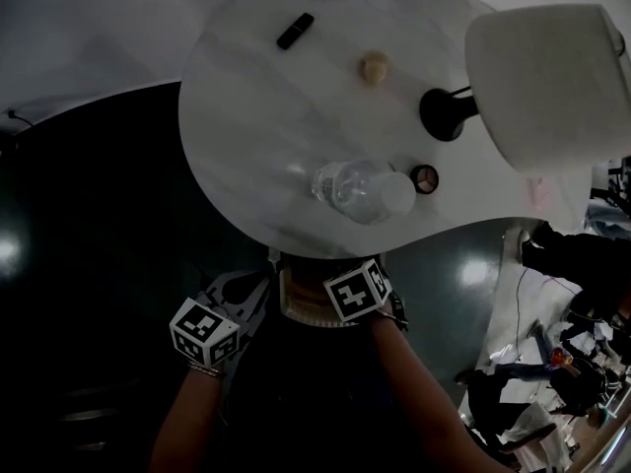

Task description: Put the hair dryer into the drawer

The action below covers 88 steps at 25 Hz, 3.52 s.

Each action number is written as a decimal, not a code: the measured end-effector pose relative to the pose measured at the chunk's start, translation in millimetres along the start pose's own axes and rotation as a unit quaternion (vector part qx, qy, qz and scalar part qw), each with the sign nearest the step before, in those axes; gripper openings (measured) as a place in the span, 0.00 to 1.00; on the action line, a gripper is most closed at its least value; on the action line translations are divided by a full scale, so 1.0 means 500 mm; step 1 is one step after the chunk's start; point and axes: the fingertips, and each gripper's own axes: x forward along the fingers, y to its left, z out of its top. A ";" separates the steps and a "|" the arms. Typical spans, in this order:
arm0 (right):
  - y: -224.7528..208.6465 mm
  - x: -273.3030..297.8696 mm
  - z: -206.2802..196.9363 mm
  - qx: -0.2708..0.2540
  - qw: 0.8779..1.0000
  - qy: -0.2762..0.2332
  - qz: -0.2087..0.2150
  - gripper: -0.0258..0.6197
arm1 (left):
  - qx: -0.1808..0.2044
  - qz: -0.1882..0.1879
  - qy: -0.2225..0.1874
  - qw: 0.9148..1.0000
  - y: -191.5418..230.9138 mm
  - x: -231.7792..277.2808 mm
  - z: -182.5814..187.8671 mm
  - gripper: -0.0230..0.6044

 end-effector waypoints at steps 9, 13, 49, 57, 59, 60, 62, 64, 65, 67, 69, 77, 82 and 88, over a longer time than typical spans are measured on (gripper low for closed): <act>-0.016 0.022 0.011 -0.007 0.999 -0.007 -0.048 0.33 | -0.004 0.002 0.003 1.000 0.012 0.008 -0.006 0.05; -0.020 0.030 0.018 -0.006 0.998 -0.017 -0.066 0.33 | -0.003 0.001 0.002 1.000 0.010 0.011 -0.006 0.05; -0.037 0.092 -0.002 -0.079 0.990 0.018 -0.114 0.34 | 0.022 -0.010 0.006 1.000 0.002 0.001 -0.003 0.05; -0.021 0.097 -0.001 -0.093 0.991 0.018 -0.094 0.43 | 0.026 -0.010 -0.007 1.000 -0.014 -0.005 0.008 0.05; -0.020 0.092 -0.003 -0.093 0.991 0.020 -0.092 0.44 | 0.026 -0.011 -0.008 1.000 -0.018 -0.006 0.006 0.05; -0.022 0.087 -0.004 -0.093 0.991 0.020 -0.092 0.44 | 0.026 -0.011 -0.007 1.000 -0.020 -0.006 0.005 0.05; -0.025 0.074 -0.005 -0.093 0.991 0.014 -0.091 0.44 | 0.026 -0.009 -0.006 1.000 -0.024 -0.005 0.001 0.05; -0.021 0.057 -0.003 -0.088 0.992 0.003 -0.087 0.44 | 0.027 -0.006 -0.005 1.000 -0.025 -0.009 -0.002 0.05; -0.019 0.049 -0.002 -0.085 0.993 -0.003 -0.085 0.44 | 0.027 -0.005 -0.006 1.000 -0.026 -0.011 -0.003 0.05; -0.019 0.034 -0.003 -0.080 0.993 -0.014 -0.082 0.44 | 0.029 -0.002 -0.009 1.000 -0.029 -0.012 -0.002 0.05; -0.020 0.023 -0.007 -0.077 0.994 -0.022 -0.080 0.44 | 0.029 0.001 -0.011 1.000 -0.035 -0.011 0.001 0.05; -0.023 -0.027 -0.024 -0.066 0.993 -0.060 -0.078 0.42 | 0.034 0.004 -0.017 0.999 -0.065 -0.006 -0.001 0.05; -0.034 -0.062 -0.017 -0.056 0.991 -0.095 -0.073 0.37 | 0.036 0.006 -0.019 0.999 -0.076 0.001 0.005 0.05; -0.058 -0.104 -0.018 -0.045 0.989 -0.125 -0.058 0.33 | 0.039 0.012 -0.025 0.999 -0.094 0.013 0.022 0.05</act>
